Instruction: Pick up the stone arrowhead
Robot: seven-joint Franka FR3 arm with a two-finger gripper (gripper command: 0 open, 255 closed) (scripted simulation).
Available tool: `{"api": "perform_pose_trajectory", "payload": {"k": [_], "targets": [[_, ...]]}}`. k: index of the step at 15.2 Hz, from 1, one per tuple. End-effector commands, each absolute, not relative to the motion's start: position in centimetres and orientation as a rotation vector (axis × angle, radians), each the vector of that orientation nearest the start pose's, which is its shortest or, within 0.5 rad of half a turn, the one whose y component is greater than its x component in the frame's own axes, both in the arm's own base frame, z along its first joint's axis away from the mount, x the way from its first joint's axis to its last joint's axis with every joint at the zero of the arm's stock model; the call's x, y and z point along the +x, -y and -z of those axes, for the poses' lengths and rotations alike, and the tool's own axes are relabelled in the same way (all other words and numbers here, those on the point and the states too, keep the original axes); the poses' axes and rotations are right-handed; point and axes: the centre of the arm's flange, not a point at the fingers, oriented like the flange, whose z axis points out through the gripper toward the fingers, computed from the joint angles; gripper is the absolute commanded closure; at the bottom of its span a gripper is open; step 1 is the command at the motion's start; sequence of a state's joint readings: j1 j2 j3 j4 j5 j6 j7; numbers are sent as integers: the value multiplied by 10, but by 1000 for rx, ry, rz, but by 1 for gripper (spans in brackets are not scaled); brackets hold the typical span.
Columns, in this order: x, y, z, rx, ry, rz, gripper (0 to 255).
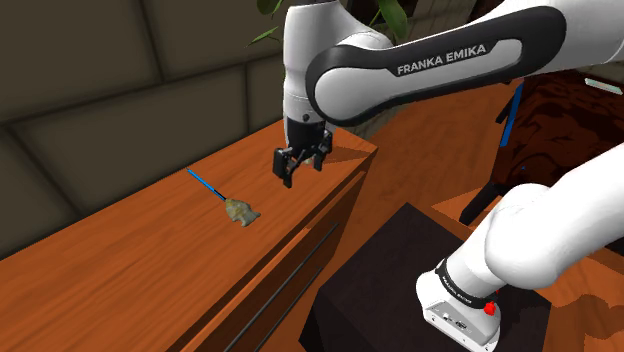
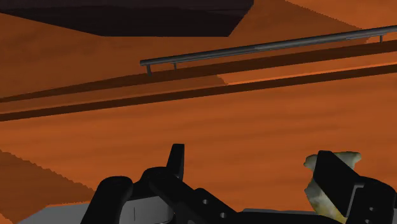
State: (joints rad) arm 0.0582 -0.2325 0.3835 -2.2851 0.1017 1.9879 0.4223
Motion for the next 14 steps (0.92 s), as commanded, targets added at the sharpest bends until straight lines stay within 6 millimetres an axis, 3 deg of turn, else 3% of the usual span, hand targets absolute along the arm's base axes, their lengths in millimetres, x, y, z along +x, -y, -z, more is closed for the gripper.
{"api": "perform_pose_trajectory", "payload": {"k": [1, 11, 14], "targets": [[430, -232, -418, -3158, -90, -111, 0], [497, -321, -360, -3118, -222, -83, 0], [500, -325, -347, -3117, -227, -82, 0]]}}
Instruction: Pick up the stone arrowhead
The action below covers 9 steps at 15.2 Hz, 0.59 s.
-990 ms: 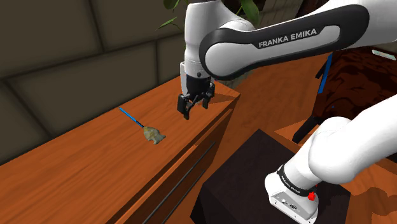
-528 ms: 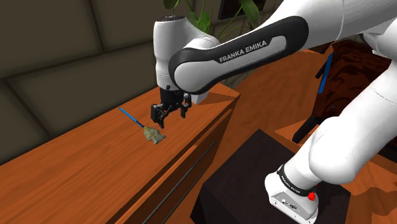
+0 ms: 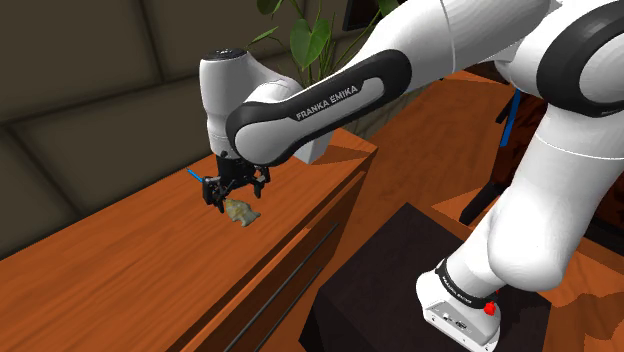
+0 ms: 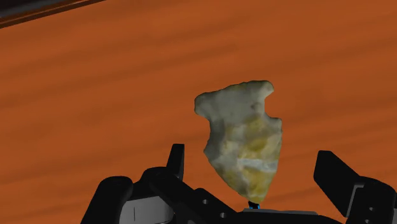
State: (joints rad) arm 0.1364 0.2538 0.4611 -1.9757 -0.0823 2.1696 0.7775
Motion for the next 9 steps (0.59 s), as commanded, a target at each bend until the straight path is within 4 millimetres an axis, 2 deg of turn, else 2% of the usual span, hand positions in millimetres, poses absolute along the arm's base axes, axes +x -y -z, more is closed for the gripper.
{"api": "perform_pose_trajectory", "payload": {"k": [1, 5, 7, 8, 9], "targets": [[500, -325, -342, -3117, -227, -82, 0], [500, -325, -317, -3117, -227, -82, 0], [500, -325, -317, -3117, -227, -82, 0], [500, -325, -317, -3117, -227, -82, 255], [500, -324, -317, -3117, -227, -82, 255]]}}
